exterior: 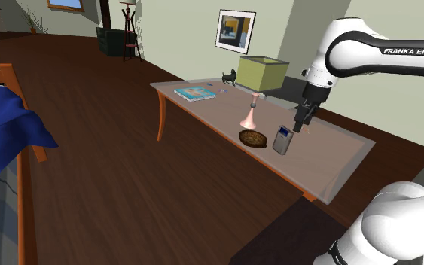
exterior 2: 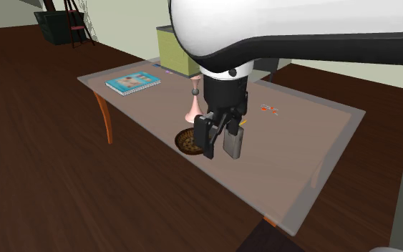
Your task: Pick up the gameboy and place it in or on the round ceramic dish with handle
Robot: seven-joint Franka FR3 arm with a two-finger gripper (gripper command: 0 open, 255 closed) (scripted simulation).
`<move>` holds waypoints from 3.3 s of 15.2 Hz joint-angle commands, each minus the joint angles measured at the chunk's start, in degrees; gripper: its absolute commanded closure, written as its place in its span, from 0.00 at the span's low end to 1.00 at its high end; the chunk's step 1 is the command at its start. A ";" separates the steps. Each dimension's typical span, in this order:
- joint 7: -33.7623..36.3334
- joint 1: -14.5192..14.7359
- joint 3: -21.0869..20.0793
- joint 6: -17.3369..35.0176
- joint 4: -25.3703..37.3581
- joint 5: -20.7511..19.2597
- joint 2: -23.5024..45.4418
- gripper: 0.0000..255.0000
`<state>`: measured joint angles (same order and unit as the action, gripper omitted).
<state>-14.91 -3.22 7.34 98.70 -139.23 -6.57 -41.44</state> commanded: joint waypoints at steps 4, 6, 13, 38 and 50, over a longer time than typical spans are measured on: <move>-4.82 -1.39 5.27 7.43 0.05 -2.11 6.37 0.00; -6.92 -1.83 7.49 10.29 0.61 -2.60 9.36 0.00; -15.12 -2.43 15.17 19.57 4.92 -1.59 21.71 0.00; -37.01 -5.57 23.08 33.75 19.25 17.45 52.76 0.00; -37.01 -5.56 23.08 33.75 19.24 17.44 52.74 1.00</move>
<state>-51.92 -8.80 30.44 132.46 -119.99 10.87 11.29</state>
